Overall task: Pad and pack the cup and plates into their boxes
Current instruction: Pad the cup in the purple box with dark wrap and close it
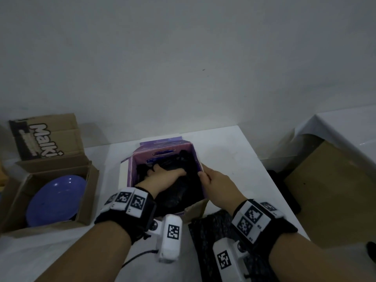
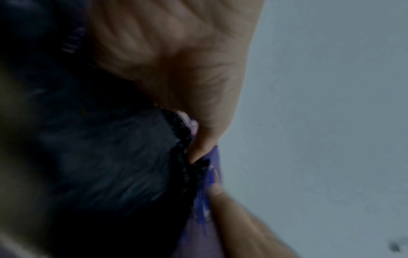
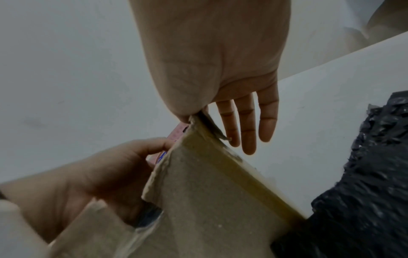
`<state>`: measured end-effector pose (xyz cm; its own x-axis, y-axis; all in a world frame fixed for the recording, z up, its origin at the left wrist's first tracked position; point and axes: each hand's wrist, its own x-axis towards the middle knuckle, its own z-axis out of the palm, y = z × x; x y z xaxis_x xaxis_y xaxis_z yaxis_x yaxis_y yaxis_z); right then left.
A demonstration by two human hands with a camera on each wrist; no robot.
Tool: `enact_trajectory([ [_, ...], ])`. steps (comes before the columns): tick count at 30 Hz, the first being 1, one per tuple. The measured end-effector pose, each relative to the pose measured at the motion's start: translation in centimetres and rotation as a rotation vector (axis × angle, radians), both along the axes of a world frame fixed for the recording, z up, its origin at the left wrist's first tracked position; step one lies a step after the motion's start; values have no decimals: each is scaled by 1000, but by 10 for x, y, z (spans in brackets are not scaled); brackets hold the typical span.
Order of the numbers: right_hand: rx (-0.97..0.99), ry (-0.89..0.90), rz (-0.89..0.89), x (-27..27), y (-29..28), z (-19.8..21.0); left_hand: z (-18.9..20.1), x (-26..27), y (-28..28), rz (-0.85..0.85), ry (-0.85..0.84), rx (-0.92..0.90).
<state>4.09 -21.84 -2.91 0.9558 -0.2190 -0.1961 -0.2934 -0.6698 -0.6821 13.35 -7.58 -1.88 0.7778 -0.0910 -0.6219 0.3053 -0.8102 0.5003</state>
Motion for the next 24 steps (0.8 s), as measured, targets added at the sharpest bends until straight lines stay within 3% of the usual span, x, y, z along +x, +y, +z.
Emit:
enact_trajectory([
  [6,16,6,3,0,0,-1,6,-14,-13,-435,-93,228],
  [10,37,9,-4,-1,0,0,-14,-24,-15,-513,-150,393],
  [13,36,0,6,-1,-1,-1,6,-16,-13,-654,-112,448],
  [18,33,-5,-1,-1,0,-5,24,-1,-21,-1023,-234,551],
  [24,52,-5,-26,-1,0,-4,15,5,-17,-1067,-220,521],
])
